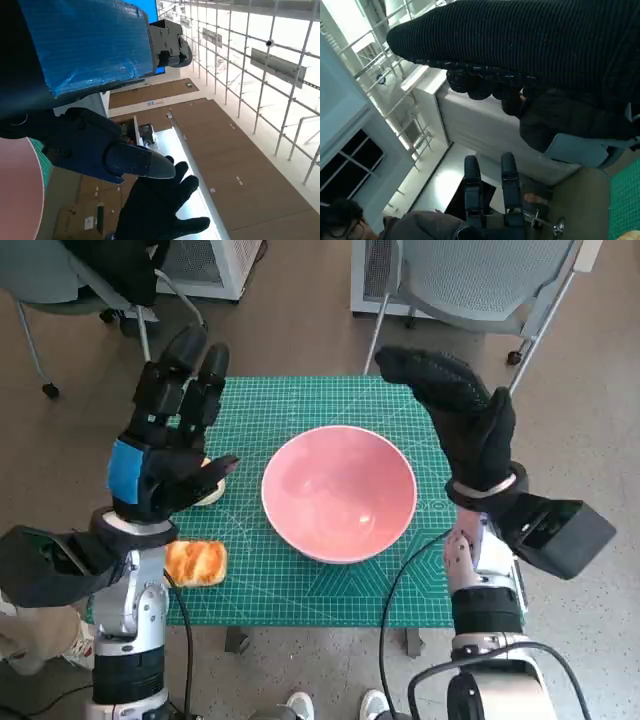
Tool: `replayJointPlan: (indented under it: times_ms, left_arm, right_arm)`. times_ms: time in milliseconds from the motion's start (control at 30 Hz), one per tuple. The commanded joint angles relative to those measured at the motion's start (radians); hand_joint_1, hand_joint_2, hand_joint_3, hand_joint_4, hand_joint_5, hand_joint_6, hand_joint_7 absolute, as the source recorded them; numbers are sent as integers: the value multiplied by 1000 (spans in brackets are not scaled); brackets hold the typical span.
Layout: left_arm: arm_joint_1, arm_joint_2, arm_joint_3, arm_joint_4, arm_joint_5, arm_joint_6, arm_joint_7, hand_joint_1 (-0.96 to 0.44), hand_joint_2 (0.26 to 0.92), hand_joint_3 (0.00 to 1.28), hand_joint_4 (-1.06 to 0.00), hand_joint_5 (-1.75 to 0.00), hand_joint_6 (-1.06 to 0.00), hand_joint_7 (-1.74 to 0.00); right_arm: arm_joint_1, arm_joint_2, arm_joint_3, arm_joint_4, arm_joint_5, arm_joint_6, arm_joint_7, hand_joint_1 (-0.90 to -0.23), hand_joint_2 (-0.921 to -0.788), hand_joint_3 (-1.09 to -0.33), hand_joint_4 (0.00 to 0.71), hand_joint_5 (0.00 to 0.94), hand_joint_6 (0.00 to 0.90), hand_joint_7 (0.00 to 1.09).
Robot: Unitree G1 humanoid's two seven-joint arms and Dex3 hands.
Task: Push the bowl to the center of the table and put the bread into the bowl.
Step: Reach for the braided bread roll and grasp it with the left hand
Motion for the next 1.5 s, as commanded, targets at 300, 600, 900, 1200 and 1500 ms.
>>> replayJointPlan:
  times_ms: [300,600,900,1200,1500]
  left_arm:
    - [254,520,72,-657,575,648,-87,-86,684,46,0,1,-25,-274]
    - [320,597,51,-767,641,781,-149,56,660,25,-8,-1,-162,-129]
    - [293,689,-72,-807,700,947,-204,80,672,21,-10,-1,-202,-55]
    - [264,729,-227,-756,771,1018,-202,81,676,15,-29,-6,-225,-28]
    - [214,722,-374,-646,848,1027,-199,1,680,10,-46,-5,-231,-10]
  right_arm:
    - [60,-4,18,-66,-12,44,-35,-687,-921,-860,99,4,126,83]
    - [59,-7,15,-80,-4,62,-40,-685,-921,-862,99,3,121,90]
    - [56,-1,22,-87,-7,71,-52,-678,-921,-863,100,3,114,97]
    - [50,4,26,-68,-1,61,-45,-678,-921,-865,101,3,110,104]
    - [41,4,25,-43,7,59,-33,-678,-921,-864,102,3,107,113]
